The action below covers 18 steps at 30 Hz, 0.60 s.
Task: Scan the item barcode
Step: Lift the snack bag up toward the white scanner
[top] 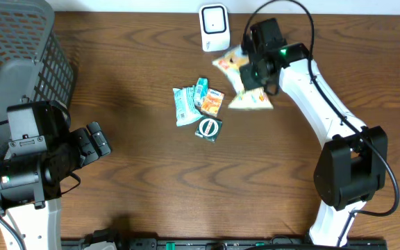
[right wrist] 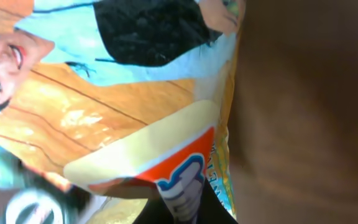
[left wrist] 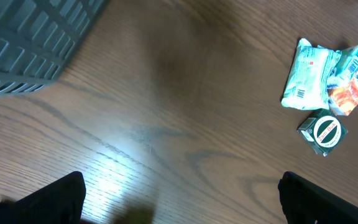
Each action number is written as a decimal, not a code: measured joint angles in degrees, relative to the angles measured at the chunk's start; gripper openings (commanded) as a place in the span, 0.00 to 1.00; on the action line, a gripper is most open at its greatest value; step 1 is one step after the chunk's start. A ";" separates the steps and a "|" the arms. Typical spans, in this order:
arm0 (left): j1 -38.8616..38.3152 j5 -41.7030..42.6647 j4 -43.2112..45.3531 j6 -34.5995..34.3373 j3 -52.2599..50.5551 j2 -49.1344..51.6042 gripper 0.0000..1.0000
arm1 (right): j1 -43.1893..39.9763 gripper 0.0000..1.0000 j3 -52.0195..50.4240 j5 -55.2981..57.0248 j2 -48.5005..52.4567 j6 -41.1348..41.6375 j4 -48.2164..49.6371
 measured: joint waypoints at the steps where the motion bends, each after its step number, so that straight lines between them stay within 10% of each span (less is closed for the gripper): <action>1: 0.00 0.00 0.00 0.00 0.00 0.00 0.98 | 0.00 0.01 0.02 0.35 0.00 0.11 2.78; 18: 0.00 0.00 0.00 0.00 0.00 0.00 0.97 | 1.36 0.01 1.16 0.70 2.93 5.49 45.27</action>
